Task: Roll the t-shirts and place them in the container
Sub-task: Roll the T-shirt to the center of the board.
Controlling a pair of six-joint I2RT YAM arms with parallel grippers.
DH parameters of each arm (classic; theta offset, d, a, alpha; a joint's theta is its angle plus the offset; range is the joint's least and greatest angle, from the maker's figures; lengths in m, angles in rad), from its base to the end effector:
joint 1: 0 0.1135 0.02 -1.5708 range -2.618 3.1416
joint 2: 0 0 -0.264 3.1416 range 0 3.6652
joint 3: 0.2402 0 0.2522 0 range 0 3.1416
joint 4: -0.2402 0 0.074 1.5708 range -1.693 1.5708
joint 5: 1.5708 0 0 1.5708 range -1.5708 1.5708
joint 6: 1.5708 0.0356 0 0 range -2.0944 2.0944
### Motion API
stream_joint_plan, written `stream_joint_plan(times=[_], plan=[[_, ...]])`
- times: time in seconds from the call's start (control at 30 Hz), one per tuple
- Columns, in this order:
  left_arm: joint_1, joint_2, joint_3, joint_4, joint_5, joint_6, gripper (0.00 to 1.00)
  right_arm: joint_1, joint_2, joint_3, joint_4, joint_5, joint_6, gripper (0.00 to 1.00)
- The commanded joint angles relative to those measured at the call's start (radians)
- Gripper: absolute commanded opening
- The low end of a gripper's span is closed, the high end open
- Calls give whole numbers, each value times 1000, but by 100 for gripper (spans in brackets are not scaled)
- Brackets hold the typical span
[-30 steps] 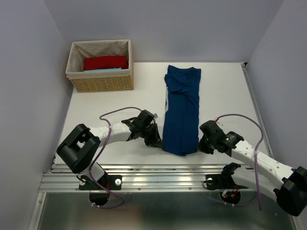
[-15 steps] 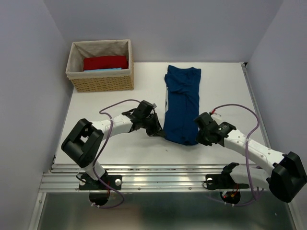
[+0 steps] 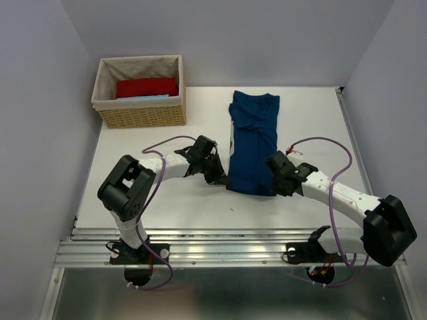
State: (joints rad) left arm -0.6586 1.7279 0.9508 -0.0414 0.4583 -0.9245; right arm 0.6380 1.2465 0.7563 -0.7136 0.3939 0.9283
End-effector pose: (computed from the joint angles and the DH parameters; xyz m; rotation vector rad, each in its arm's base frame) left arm 0.2675 -0.2269 0.1679 -0.1104 2.6849 -1.1905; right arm 0.1837 0.1192 0.2016 0.4729 2.5669 -0.0273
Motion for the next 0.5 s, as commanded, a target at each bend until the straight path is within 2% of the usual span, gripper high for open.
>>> stream_joint_plan(times=[0.0,0.07,0.13,0.2,0.23,0.33,0.37,0.43,0.47], plan=[[11,27,74,23,-9,27,0,-23,31,55,77,66,-40,3],[13,45,92,23,-6,36,0,-35,62,69,88,71,-49,8],[13,71,115,21,-6,47,0,-57,77,83,92,92,-57,21],[13,79,123,21,-9,50,9,-57,77,103,108,103,-65,35],[13,73,121,21,-18,50,17,-67,73,110,112,106,-69,40],[11,26,123,-1,-65,62,37,-67,27,126,109,123,-77,50],[13,-6,126,-23,-104,67,47,-67,7,123,109,123,-74,50],[11,-43,129,-46,-148,84,54,-67,-56,104,111,112,-69,50],[10,-65,129,-57,-174,90,54,-67,-74,95,109,105,-68,50]])
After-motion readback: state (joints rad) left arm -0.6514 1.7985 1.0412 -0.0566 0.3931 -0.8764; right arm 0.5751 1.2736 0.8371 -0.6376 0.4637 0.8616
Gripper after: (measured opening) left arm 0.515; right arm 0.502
